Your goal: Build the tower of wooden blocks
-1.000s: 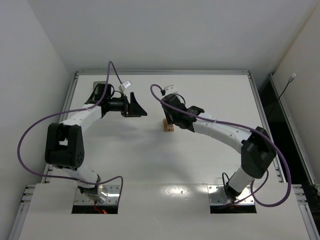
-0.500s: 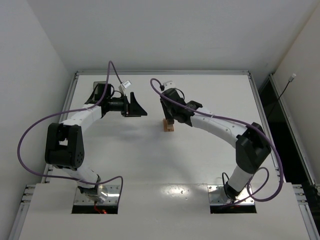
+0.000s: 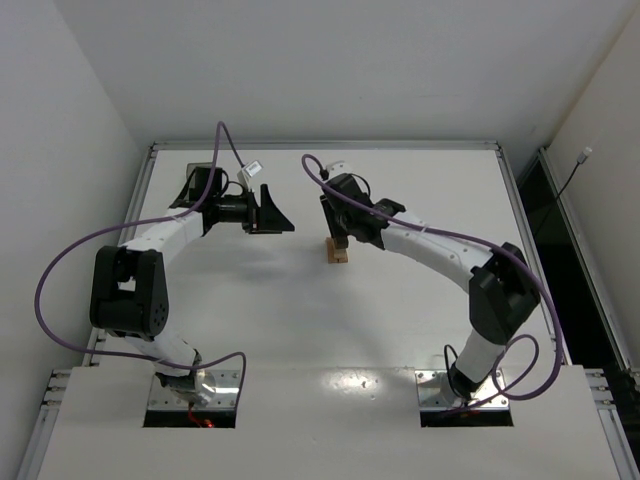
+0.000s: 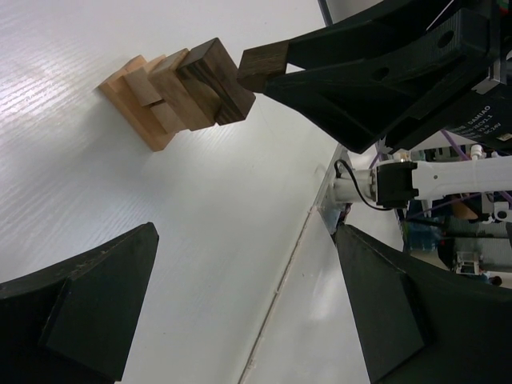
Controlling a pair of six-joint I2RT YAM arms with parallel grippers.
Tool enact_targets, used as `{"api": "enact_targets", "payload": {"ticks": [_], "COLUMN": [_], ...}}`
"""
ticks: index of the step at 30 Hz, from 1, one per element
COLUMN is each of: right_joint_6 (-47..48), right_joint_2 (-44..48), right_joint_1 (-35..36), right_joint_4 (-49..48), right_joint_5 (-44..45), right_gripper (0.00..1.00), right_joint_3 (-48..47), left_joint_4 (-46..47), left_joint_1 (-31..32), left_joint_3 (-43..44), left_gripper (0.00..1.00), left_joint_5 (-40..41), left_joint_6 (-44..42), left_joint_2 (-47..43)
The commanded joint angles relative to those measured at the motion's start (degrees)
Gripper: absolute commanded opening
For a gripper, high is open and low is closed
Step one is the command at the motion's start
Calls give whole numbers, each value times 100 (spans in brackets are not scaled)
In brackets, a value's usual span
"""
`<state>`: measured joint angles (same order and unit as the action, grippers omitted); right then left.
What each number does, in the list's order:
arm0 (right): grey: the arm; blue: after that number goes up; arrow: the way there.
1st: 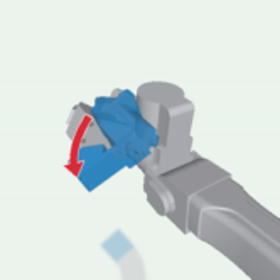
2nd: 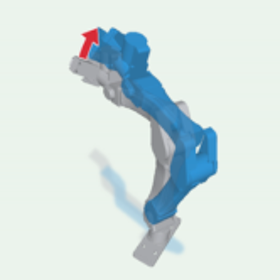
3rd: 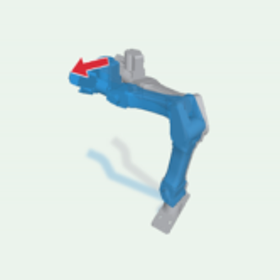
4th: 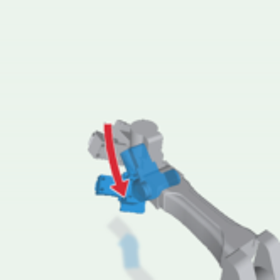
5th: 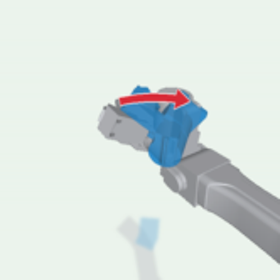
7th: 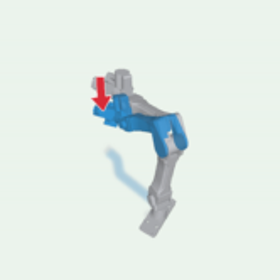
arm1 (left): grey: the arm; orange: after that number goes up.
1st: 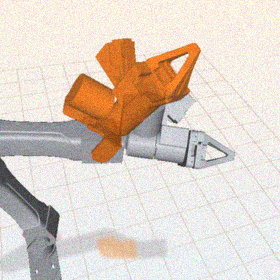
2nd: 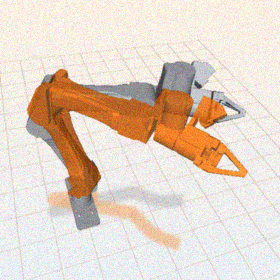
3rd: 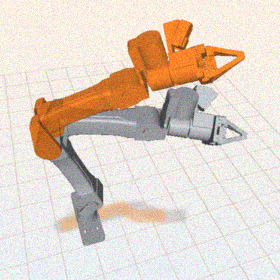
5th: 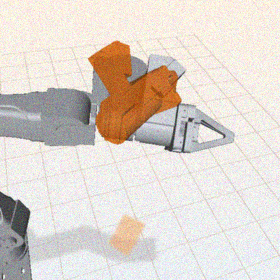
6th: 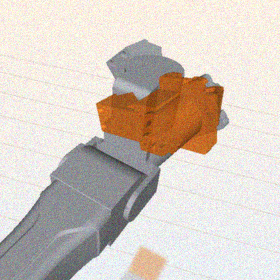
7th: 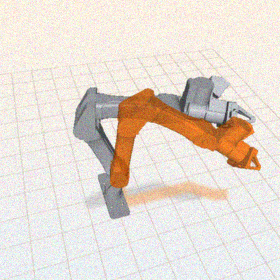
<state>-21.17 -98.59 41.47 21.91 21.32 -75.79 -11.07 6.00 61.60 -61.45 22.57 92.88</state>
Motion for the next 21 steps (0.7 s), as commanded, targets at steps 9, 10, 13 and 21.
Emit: {"api": "enact_targets", "payload": {"ticks": [9,10,13,21], "right_joint_6": [16,16,16,69], "right_joint_2": [-205,-205,-205,-205], "right_joint_1": [-157,-218,-219,-271], "right_joint_4": [-135,-135,-135,-135], "right_joint_5": [-269,-269,-330,-559], "right_gripper": [9,9,11,36], "right_joint_3": [-261,-261,-261,-155], "left_joint_4": [131,131,131,131], "left_joint_1": [-29,-29,-29,-29], "left_joint_3": [97,97,97,150], "left_gripper": [92,92,92,92], "left_joint_5": [-192,-192,-192,-192], "left_joint_6": [-68,-68,-68,-68], "left_joint_2": [-68,-68,-16,-16]}}
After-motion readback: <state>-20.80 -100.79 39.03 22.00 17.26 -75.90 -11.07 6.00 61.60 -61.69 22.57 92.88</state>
